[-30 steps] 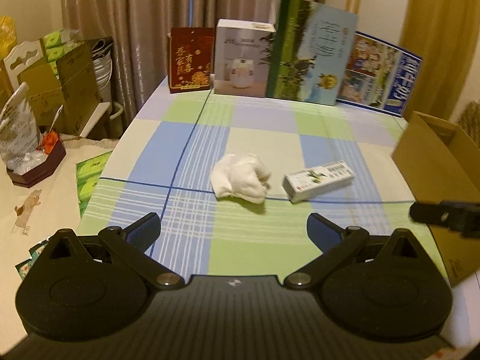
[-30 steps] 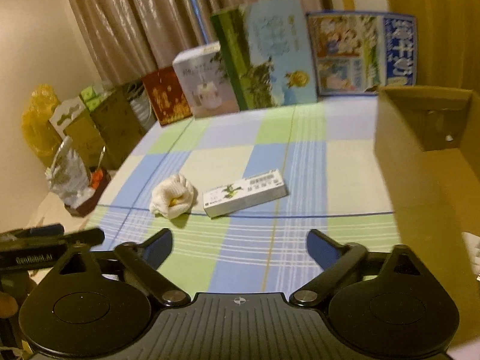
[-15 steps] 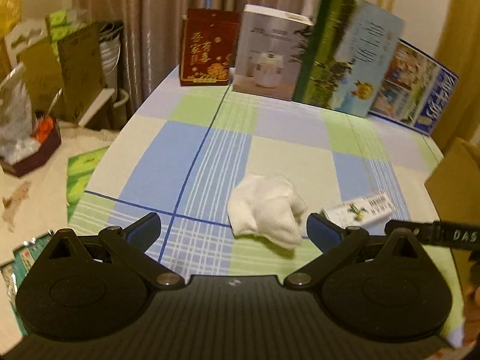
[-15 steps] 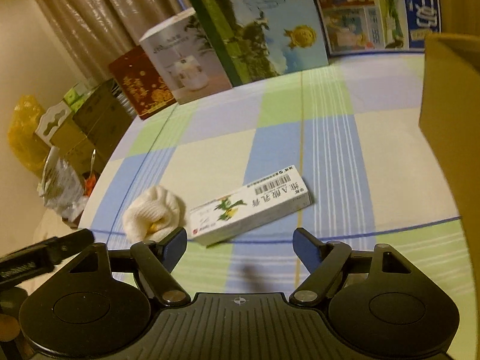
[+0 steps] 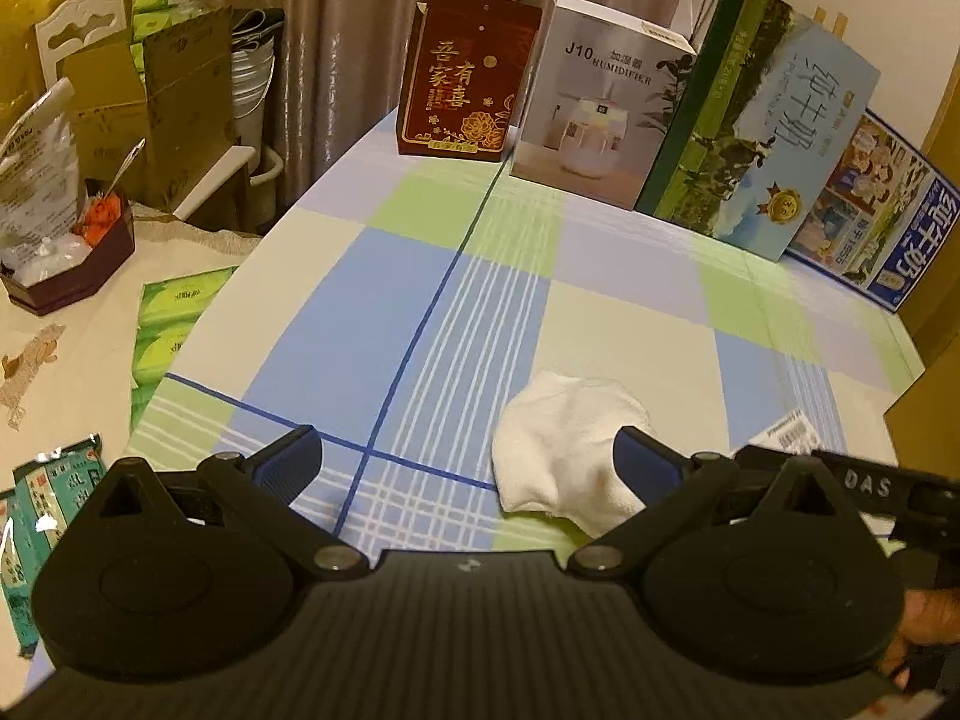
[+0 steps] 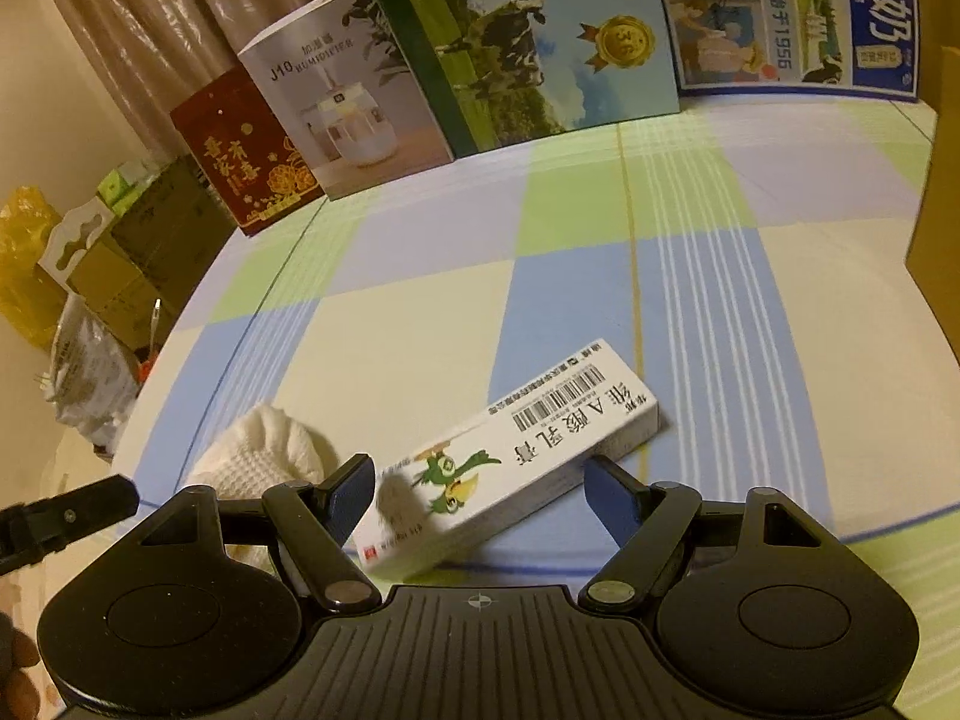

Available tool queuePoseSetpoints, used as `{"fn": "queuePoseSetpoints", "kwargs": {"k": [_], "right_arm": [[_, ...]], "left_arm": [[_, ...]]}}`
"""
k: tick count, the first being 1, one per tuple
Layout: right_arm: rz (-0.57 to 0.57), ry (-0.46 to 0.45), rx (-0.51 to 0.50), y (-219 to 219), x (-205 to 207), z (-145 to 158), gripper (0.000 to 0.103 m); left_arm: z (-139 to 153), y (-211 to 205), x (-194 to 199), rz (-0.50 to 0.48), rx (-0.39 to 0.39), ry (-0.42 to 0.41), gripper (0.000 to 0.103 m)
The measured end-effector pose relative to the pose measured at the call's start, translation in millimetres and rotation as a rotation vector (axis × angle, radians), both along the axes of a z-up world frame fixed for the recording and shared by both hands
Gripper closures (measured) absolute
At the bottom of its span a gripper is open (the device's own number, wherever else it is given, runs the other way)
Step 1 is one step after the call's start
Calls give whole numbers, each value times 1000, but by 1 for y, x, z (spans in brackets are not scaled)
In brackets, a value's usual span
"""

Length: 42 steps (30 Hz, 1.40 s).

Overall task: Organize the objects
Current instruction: 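Grasp the white towel with the left tool while the right tool grasps the medicine box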

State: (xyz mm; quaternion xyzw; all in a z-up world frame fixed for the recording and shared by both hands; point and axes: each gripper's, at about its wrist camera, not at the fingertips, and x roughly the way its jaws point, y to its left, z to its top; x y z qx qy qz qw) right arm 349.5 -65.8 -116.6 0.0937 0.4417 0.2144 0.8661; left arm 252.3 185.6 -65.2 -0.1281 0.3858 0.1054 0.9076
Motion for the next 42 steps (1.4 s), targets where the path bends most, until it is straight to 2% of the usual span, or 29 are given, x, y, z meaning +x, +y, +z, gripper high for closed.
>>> {"fn": "queuePoseSetpoints", "kwargs": {"k": [6, 13, 14, 16, 19, 23, 28, 32, 39, 42], "right_arm": [[19, -41, -48, 18, 6, -8, 27], [133, -120, -168, 34, -3, -14, 29], [146, -120, -181, 33, -3, -14, 32], [170, -116, -215, 30, -5, -12, 54], [176, -107, -262, 18, -4, -10, 67], [162, -104, -300, -6, -3, -11, 67], [189, -113, -315, -19, -4, -12, 67], [212, -148, -331, -19, -9, -14, 67], [215, -166, -318, -19, -8, -16, 59], [213, -174, -314, -19, -9, -17, 57]], "left_arm": [[-4, 1, 2, 2, 22, 19, 2], [-9, -3, 2, -29, 42, 31, 2], [-9, -5, 2, -37, 44, 29, 2], [-10, -9, 4, -67, 41, 27, 2], [-12, -20, 6, -117, 39, 21, 2], [-17, -31, 13, -165, 38, 7, 2], [-28, -46, 29, -221, 39, -1, 10], [-38, -57, 39, -256, 90, 13, 15], [-54, -67, 45, -290, 199, 45, 30], [-55, -68, 44, -291, 210, 43, 35]]}}
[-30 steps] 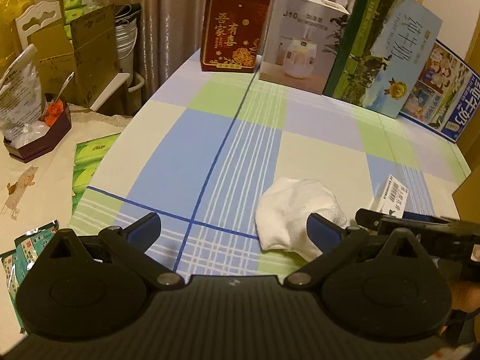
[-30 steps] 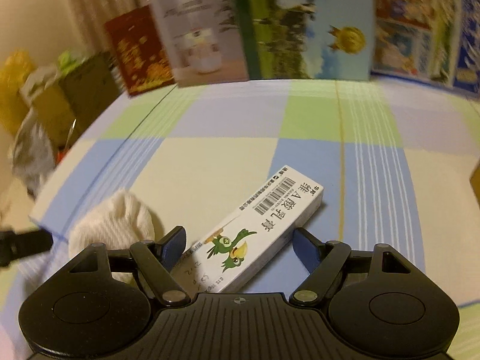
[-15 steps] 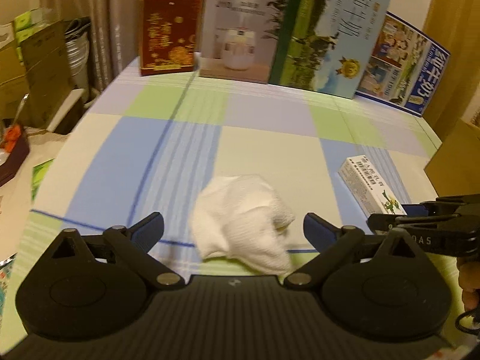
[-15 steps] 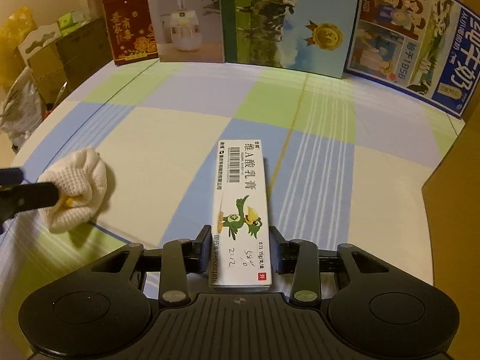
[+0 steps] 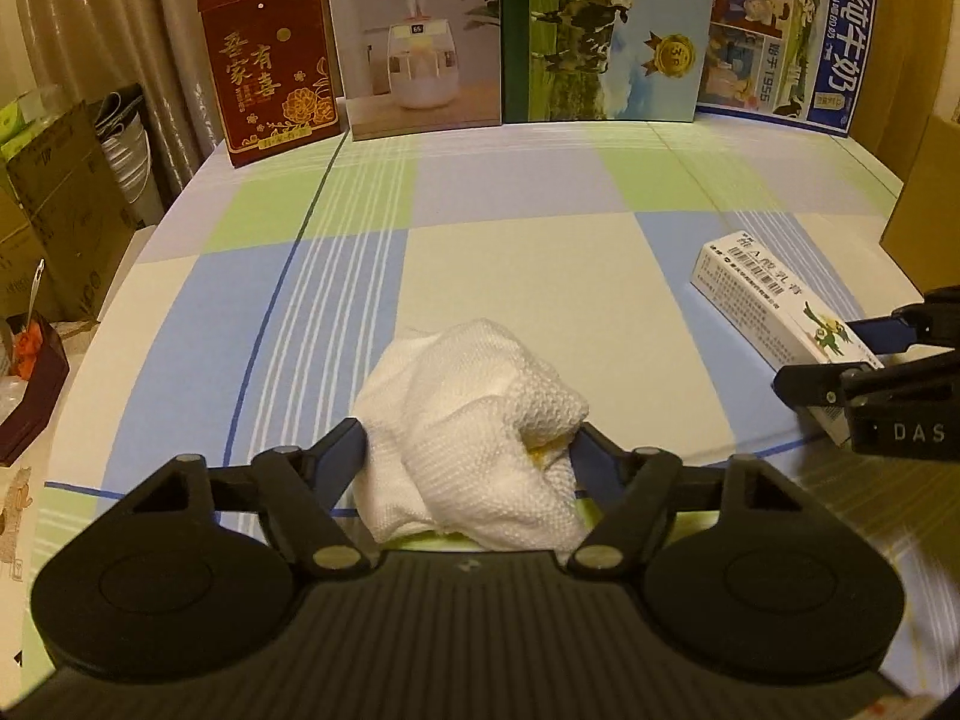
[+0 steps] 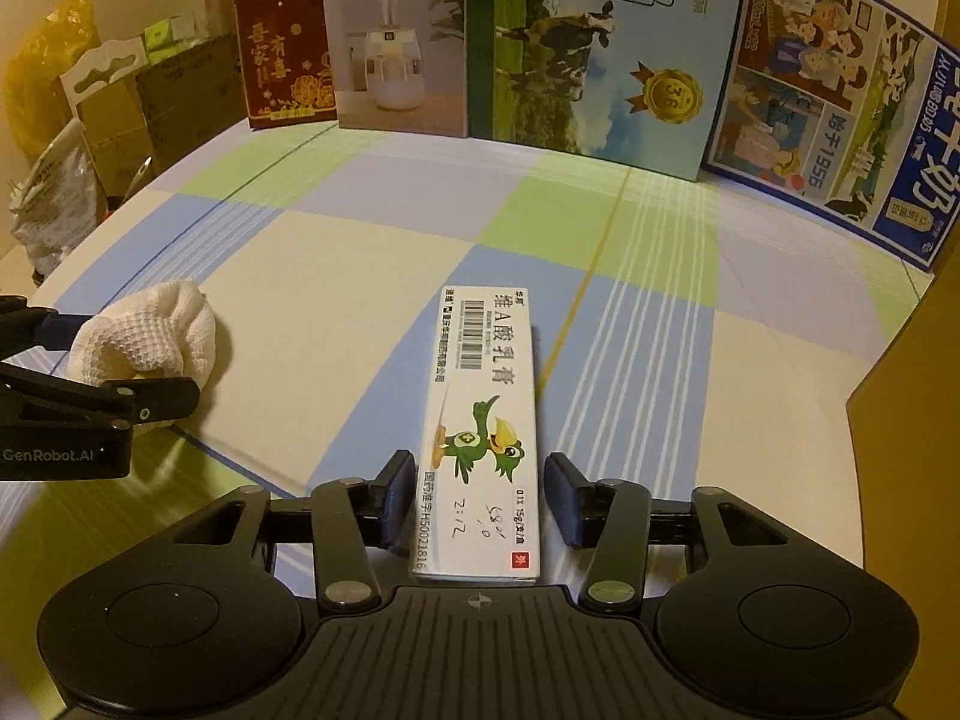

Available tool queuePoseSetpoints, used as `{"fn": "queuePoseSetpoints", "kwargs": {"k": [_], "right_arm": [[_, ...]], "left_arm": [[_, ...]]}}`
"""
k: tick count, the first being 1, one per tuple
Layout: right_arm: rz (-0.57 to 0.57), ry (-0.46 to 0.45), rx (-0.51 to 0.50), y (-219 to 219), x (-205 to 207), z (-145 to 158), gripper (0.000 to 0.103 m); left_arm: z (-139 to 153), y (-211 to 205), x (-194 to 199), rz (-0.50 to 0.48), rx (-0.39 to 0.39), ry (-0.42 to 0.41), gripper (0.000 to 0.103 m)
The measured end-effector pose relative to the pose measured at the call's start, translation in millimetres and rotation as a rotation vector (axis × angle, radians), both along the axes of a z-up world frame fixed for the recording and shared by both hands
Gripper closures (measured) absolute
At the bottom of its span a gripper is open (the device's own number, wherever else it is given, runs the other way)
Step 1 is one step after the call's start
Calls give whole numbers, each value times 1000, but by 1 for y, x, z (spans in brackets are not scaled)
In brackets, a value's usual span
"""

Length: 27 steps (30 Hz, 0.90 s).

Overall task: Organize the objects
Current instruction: 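Grasp the white towel with the left tool while the right tool grasps the medicine box, then carry the towel and medicine box over the cardboard box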

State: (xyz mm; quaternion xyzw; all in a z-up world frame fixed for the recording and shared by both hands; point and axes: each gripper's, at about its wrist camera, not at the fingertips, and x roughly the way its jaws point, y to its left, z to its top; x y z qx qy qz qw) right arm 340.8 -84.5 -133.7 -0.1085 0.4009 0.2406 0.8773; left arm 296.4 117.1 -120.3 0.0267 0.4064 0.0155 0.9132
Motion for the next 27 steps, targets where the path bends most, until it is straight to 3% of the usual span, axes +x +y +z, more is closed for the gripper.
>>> {"fn": "queuePoseSetpoints", "kwargs": {"k": [5, 7, 9, 13, 20, 27], "right_arm": [[-9, 0, 0, 3, -1, 0, 58], [-11, 4, -1, 3, -1, 2, 67], [-17, 19, 1, 2, -1, 2, 67], [-15, 32, 3, -3, -8, 5, 68], [-80, 45, 40, -35, -29, 26, 68], [-116, 31, 58, -68, -77, 56, 68]], "left_arm": [[3, -2, -1, 22, -3, -1, 53], [6, -2, -3, 37, -14, -1, 60], [10, -1, -5, 46, -34, 0, 63], [19, -3, -12, 50, -88, -1, 65], [42, -29, -38, -10, -114, -31, 65], [61, -56, -81, -53, -148, -55, 65]]}}
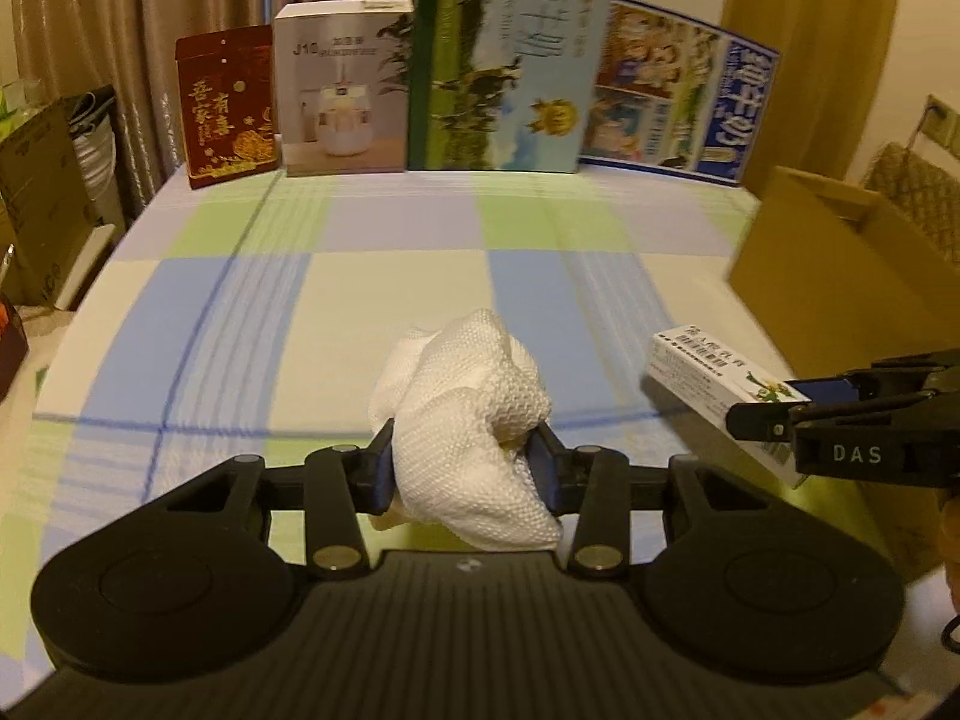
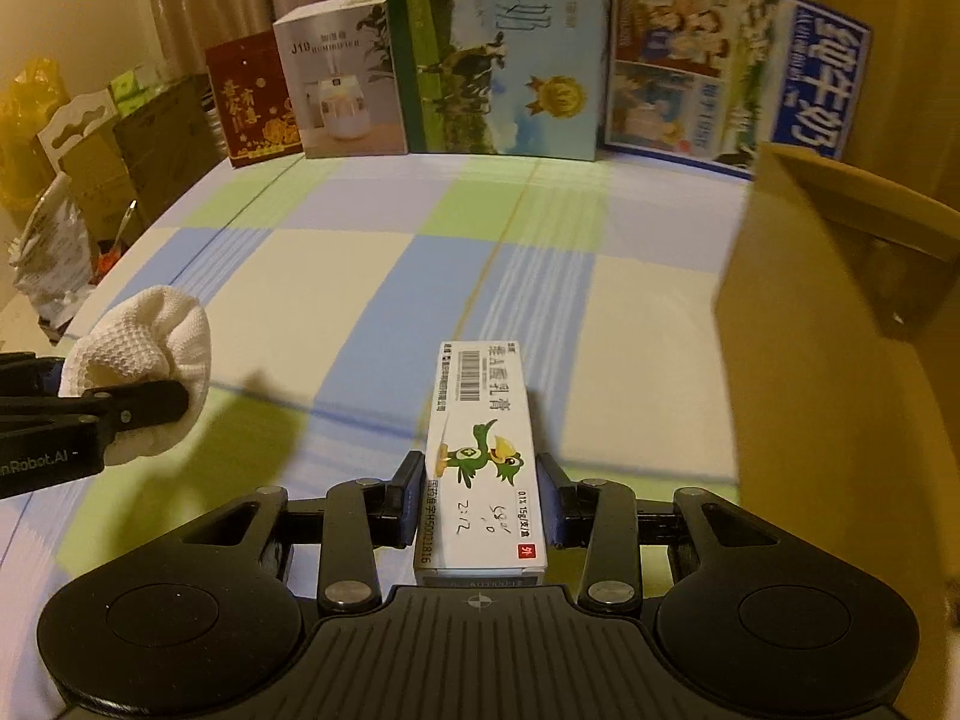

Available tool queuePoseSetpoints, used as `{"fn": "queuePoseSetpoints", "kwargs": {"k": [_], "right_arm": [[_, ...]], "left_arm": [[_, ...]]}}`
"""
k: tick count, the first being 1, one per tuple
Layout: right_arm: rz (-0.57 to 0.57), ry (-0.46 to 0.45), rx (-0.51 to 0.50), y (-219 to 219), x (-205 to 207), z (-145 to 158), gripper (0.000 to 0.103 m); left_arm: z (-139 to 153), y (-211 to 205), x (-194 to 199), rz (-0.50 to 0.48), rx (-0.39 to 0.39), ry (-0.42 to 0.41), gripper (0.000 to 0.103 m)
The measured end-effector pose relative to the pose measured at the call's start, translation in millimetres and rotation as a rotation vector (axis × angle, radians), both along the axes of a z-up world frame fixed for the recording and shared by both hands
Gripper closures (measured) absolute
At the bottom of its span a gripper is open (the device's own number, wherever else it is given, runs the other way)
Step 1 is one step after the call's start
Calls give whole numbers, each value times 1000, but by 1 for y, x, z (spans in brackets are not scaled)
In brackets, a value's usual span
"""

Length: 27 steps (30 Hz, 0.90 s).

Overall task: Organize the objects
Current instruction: 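Carry the towel and medicine box over the cardboard box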

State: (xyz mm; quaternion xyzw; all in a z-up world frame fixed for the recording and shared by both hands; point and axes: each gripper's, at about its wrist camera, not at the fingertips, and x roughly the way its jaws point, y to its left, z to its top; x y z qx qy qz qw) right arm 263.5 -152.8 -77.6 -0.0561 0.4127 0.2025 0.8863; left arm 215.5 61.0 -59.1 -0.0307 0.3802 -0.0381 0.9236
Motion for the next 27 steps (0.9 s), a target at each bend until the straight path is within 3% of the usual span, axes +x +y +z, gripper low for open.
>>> {"fn": "queuePoseSetpoints", "kwargs": {"k": [6, 11, 15, 19, 27], "right_arm": [[8, 28, 7, -19, -38, 9, 68], [63, 159, -67, -18, -43, -18, 67], [78, 174, -101, -18, -39, -30, 67], [55, 194, -62, -22, -28, -33, 64], [68, 150, -95, -11, -15, -37, 59]], "left_arm": [[5, -26, -51, -39, -9, -8, 65], [-1, -33, -74, -46, -18, 8, 65], [-7, -34, -74, -58, -19, 26, 65], [-8, -31, -68, -45, -37, 27, 65], [-14, -30, -59, -37, -60, 41, 65]]}}
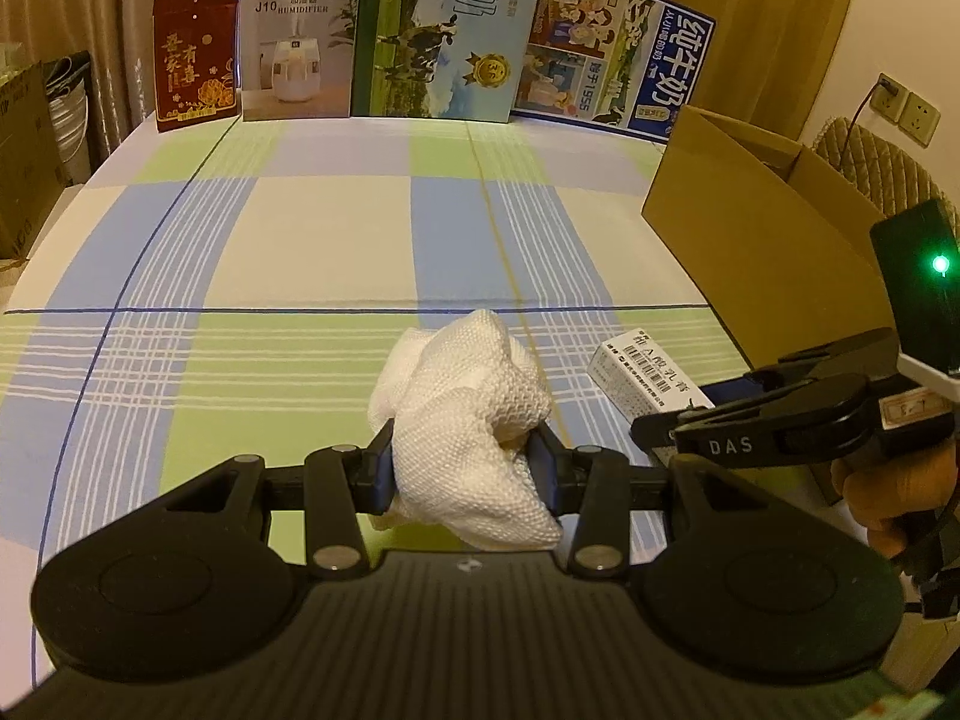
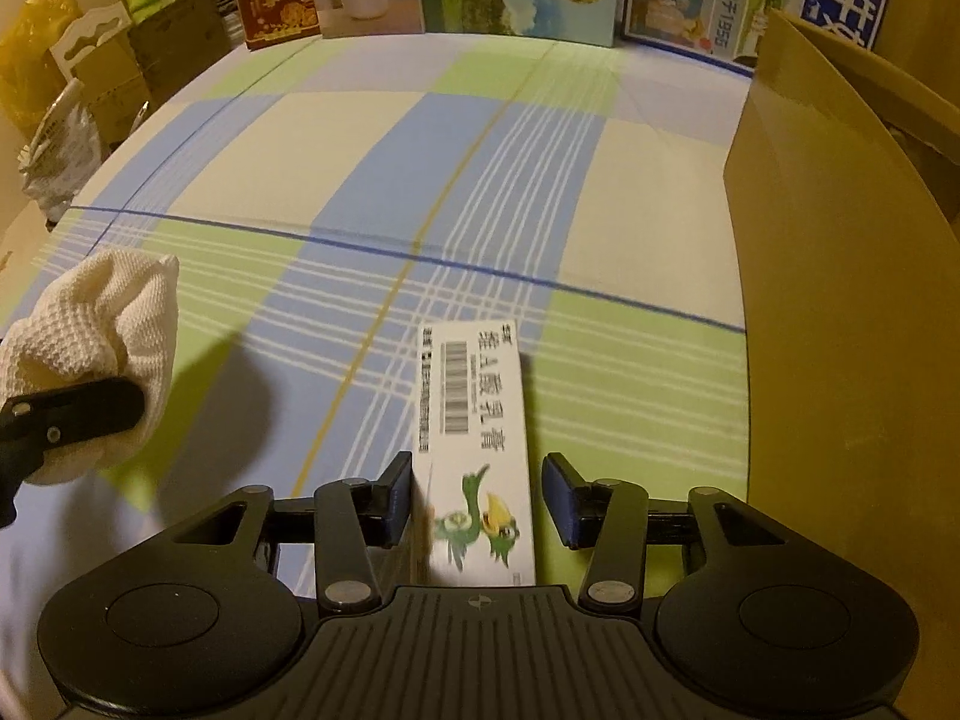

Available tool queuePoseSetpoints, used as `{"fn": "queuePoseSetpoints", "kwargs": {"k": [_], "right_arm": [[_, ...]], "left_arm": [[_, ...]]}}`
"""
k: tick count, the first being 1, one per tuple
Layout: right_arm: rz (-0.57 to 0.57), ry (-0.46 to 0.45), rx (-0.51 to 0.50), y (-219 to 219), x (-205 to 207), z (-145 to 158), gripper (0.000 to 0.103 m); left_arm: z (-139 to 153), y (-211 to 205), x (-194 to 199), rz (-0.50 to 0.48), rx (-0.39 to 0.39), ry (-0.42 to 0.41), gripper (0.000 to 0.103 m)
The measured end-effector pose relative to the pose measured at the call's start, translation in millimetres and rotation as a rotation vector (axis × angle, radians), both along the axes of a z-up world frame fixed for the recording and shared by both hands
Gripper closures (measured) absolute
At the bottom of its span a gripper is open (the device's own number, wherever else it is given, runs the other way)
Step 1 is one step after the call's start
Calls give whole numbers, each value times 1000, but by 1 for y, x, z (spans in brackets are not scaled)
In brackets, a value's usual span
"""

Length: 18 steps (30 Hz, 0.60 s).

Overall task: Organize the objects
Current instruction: 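Carry the towel and medicine box over the cardboard box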

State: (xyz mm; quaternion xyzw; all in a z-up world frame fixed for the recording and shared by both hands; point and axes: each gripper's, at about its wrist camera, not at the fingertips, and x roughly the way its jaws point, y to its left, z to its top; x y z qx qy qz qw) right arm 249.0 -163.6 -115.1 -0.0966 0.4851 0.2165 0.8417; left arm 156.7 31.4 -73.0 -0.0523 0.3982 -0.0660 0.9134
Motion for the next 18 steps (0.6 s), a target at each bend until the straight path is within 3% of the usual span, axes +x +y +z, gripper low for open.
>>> {"fn": "queuePoseSetpoints", "kwargs": {"k": [2, 3, 8, 18], "right_arm": [[-1, 3, -10, 2, 2, 0, 61], [1, 4, -14, 2, 2, 0, 67], [22, -22, -36, 6, -4, 9, 68], [-18, -154, 82, -20, -63, 71, 68]], "left_arm": [[-1, 1, 1, 1, 0, 2, 65], [-1, 1, 2, 3, -2, 4, 65], [0, 2, 0, 4, -13, 0, 65], [31, -7, -35, 18, -61, -59, 65]]}}
